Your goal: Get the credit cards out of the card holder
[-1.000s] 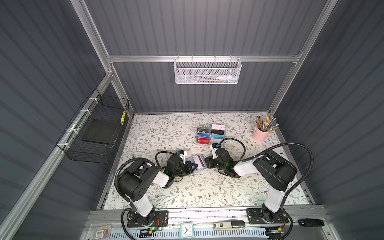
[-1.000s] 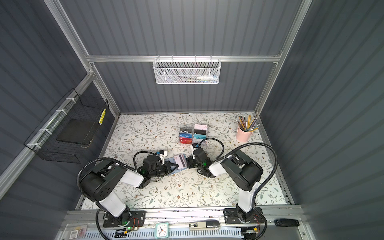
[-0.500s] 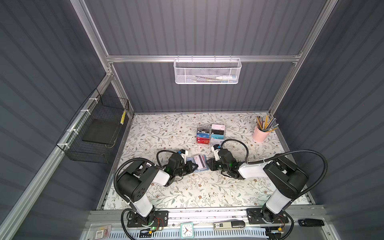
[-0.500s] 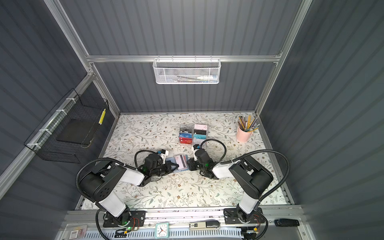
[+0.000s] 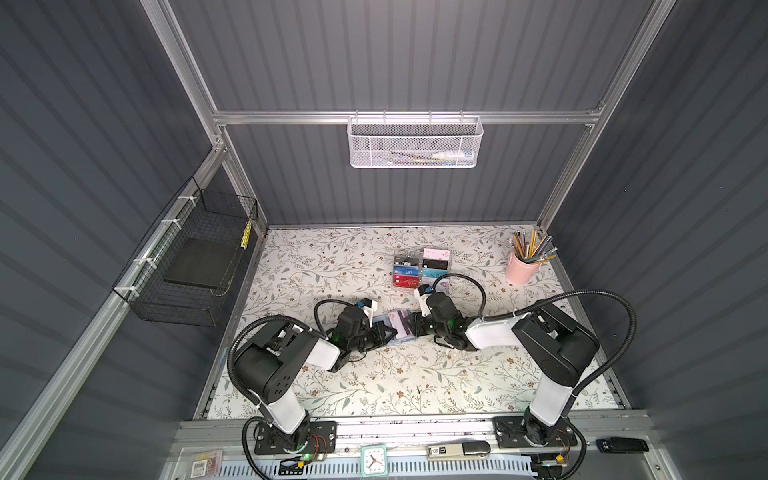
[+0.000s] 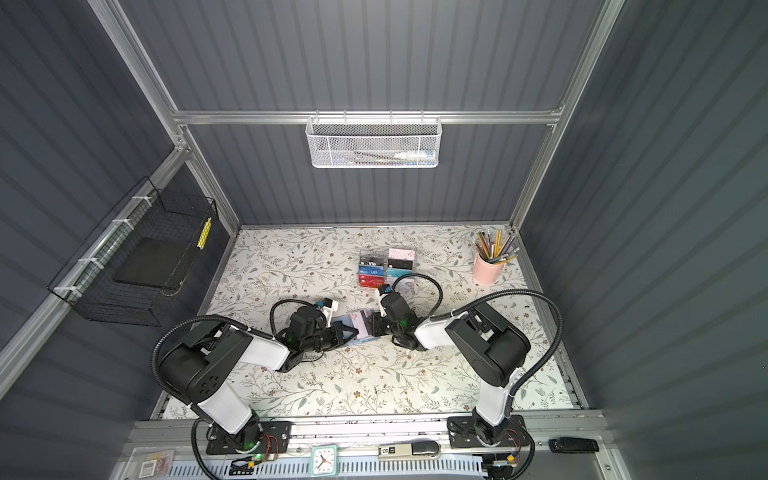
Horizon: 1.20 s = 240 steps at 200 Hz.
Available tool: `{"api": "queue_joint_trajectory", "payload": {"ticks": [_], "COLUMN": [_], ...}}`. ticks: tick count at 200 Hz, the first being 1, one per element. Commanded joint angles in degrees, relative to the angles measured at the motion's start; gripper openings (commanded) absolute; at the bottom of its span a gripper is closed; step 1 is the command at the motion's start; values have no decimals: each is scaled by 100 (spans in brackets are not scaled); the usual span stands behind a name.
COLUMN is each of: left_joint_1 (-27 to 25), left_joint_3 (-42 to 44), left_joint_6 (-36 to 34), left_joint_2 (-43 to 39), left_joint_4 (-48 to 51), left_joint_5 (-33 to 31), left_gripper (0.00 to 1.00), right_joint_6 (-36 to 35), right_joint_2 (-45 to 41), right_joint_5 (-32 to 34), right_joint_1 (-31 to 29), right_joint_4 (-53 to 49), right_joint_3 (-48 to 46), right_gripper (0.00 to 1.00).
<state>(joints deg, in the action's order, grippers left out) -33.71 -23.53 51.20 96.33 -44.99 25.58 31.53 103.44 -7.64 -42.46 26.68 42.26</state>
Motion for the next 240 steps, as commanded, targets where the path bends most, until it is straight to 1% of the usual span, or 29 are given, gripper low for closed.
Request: {"api": "queue_joint_trajectory", "payload": {"ticks": [1,38,69,107,157,193,216,240], "left_joint_1": [-12,-12,-12,-12,-12,-13,-12,-15], "left_joint_3": [-64,-33,30,75,178,404,378,426], "left_joint_6": [-124,119,256,524,670,900,875,878], "left_joint_2": [78,293,332,494,587,711,694,685], "left_joint_4": [61,-513,-859,-1437,-1873,-2606,-2594,-2617], "left_joint_5": [93,122,-15,-79,-244,-440,-426,-440], "left_gripper": [9,16,17,17,18,19,18,14], "right_joint_6": [28,96,117,145,141,156,136,139], "right_joint_2": [220,296,321,351,362,409,414,431], "right_joint_5": [-16,-85,-107,-133,-95,-93,-84,-62], "right_joint_1": [-35,-35,-35,-41,-33,-30,-19,-17], "right_joint_4": [-114,-5,31,83,79,101,75,75], "right_joint_3": [-49,-88,-113,-131,-177,-182,-177,-207], "right_gripper": [25,24,23,22,22,22,22,22]}}
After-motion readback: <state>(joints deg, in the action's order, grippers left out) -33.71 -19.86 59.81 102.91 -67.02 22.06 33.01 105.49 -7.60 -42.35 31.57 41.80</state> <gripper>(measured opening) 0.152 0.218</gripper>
